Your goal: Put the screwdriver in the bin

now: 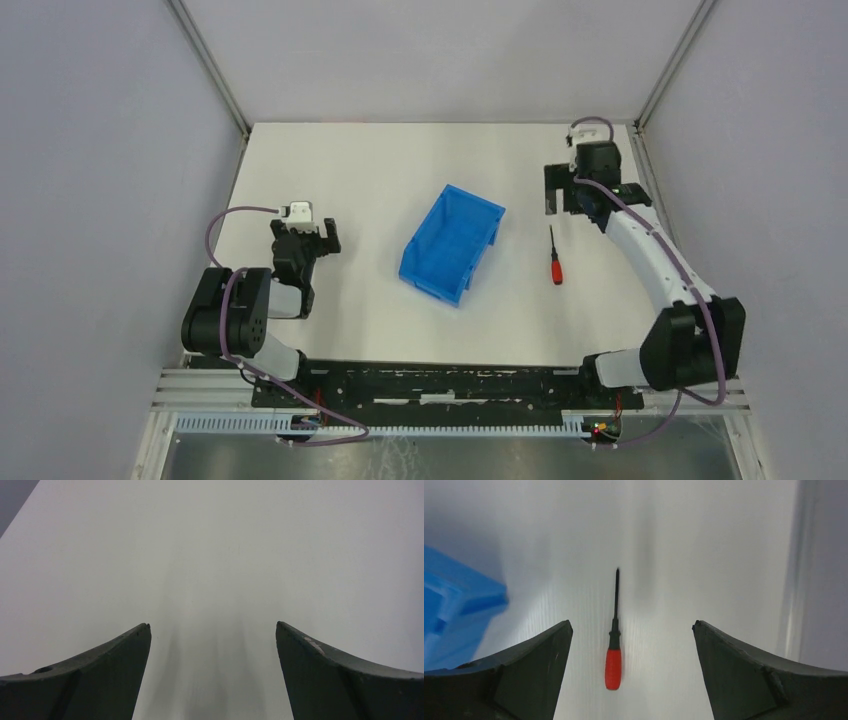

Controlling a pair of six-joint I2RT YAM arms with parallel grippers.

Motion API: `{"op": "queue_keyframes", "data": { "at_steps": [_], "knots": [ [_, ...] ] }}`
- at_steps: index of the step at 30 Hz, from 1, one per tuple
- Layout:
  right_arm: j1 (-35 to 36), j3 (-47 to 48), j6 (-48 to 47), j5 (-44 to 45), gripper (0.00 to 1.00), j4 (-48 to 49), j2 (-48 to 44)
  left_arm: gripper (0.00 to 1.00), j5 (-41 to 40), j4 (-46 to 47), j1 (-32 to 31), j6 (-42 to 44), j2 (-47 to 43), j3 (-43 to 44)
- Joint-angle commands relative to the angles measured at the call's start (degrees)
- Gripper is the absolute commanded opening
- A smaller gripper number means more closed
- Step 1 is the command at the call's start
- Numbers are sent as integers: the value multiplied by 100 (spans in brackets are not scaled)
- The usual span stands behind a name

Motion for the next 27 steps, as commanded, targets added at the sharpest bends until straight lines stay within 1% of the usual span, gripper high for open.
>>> {"op": "queue_keyframes", "data": {
  "at_steps": [1, 5, 6, 8, 10, 12, 15, 16, 23, 25, 27],
  "knots": [
    [-21, -715, 32, -579, 96, -618, 532, 100, -24, 221, -10, -183, -64, 22],
    [-27, -1250, 98, -970, 83, -41, 1158, 100, -21, 221, -6, -183, -62, 22],
    [-27, -1319, 110, -931, 79, 40, 1299, 100, -21, 221, -6, -183, -60, 22],
    [-29, -1512, 155, -702, 74, 183, 1515, 100, -25, 221, -6, -183, -64, 22],
    [-36, -1700, 193, -597, 66, 373, 1660, 100, -31, 221, -6, -179, -66, 22],
    [-51, -1800, 221, -624, 48, 467, 1744, 100, -23, 221, -6, -183, -67, 22],
    [-54, -1738, 264, -670, 7, 411, 1621, 100, -25, 221, -6, -181, -64, 22],
    [-56, -1622, 272, -667, 0, 290, 1516, 100, -25, 221, -6, -183, -64, 22],
    [-45, 40, 237, -869, 0, -1429, 643, 100, -25, 221, -2, -183, -64, 22],
    [-47, 354, 323, -861, 0, -1641, 420, 100, -24, 221, -6, -183, -64, 22],
    [36, 462, 547, -1142, 0, -1519, 191, 100, -21, 221, -4, -183, -62, 22]
  ]
}}
